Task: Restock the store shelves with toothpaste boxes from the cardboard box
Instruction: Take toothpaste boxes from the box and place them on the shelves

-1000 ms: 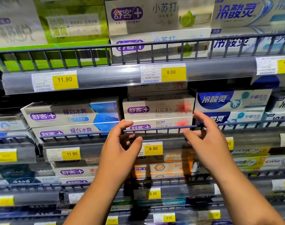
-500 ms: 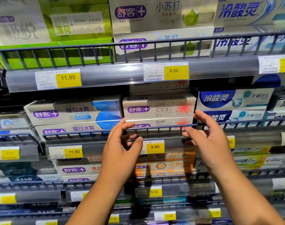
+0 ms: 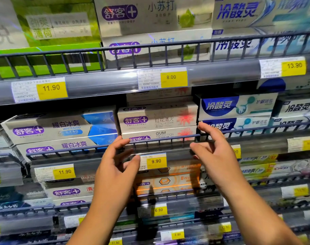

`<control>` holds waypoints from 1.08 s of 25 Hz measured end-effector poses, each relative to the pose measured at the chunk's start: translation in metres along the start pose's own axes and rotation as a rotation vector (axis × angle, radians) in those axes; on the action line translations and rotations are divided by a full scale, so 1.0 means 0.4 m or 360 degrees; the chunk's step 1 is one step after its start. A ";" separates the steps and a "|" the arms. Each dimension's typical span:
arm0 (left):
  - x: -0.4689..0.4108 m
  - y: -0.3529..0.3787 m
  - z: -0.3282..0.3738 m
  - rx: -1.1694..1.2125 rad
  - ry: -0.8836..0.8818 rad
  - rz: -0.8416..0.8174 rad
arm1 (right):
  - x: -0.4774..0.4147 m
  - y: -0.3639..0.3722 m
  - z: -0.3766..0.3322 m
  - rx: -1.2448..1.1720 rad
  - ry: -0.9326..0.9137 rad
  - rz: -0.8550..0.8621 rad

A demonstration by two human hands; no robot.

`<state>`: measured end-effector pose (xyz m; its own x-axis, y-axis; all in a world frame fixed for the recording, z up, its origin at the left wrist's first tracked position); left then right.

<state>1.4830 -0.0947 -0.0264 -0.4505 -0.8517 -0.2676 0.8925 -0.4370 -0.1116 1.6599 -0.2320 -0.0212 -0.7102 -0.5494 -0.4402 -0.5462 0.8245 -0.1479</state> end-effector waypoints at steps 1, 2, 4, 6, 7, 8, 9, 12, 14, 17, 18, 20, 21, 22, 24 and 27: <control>0.004 -0.001 -0.002 0.0017 -0.0014 0.0048 | 0.002 -0.010 0.004 -0.0019 0.0012 0.0008; 0.009 0.000 -0.003 0.0050 -0.0025 0.0094 | 0.004 -0.020 0.009 -0.0035 0.0024 0.0023; 0.026 0.019 0.004 0.0102 -0.0036 0.0110 | 0.008 -0.047 0.015 -0.0040 0.0054 0.0059; 0.052 0.072 0.018 0.0101 -0.0035 -0.0062 | 0.009 -0.083 0.019 -0.0028 0.0061 0.0100; 0.065 0.107 0.029 0.0109 -0.0039 -0.0199 | 0.008 -0.104 0.022 -0.0016 0.0062 0.0131; 0.075 0.146 0.041 0.0101 -0.0021 -0.0337 | 0.008 -0.125 0.023 -0.0003 0.0058 0.0170; 0.081 0.185 0.055 0.0061 0.0031 -0.0449 | 0.006 -0.149 0.026 0.0011 0.0052 0.0213; 0.077 0.284 0.105 -0.0055 0.0168 -0.0607 | -0.005 -0.222 0.032 0.0055 0.0054 0.0355; 0.061 0.328 0.126 0.0008 0.0152 -0.0592 | -0.013 -0.274 0.034 0.0073 0.0078 0.0427; 0.042 0.366 0.140 0.0094 0.0106 -0.0586 | -0.025 -0.335 0.039 0.0113 0.0106 0.0484; 0.039 0.376 0.143 0.0097 0.0099 -0.0579 | -0.030 -0.350 0.041 0.0114 0.0109 0.0494; 0.037 0.388 0.149 0.0074 0.0087 -0.0549 | -0.042 -0.366 0.047 0.0094 0.0120 0.0495; 0.040 0.395 0.153 0.0071 0.0085 -0.0541 | -0.048 -0.372 0.050 0.0086 0.0126 0.0490; 0.043 0.400 0.154 0.0073 0.0091 -0.0530 | -0.053 -0.377 0.053 0.0086 0.0128 0.0481; 0.052 0.405 0.153 0.0063 0.0117 -0.0492 | -0.060 -0.380 0.059 0.0114 0.0113 0.0447; 0.059 0.413 0.156 0.0034 0.0123 -0.0455 | -0.067 -0.384 0.064 0.0204 0.0073 0.0400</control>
<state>1.6183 -0.2052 0.0083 -0.6796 -0.6693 -0.3002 0.7288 -0.6625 -0.1729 1.7744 -0.3405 -0.0094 -0.8370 -0.3289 -0.4373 -0.2921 0.9444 -0.1512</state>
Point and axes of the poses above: each hand's wrist, its own x-axis away from the middle knuckle, its own y-axis out of the palm, z = x × y, the point moved 3 cm from there along -x, towards the middle knuckle, and after that the axes turned 7 degrees about -y, right-handed, at the moved point
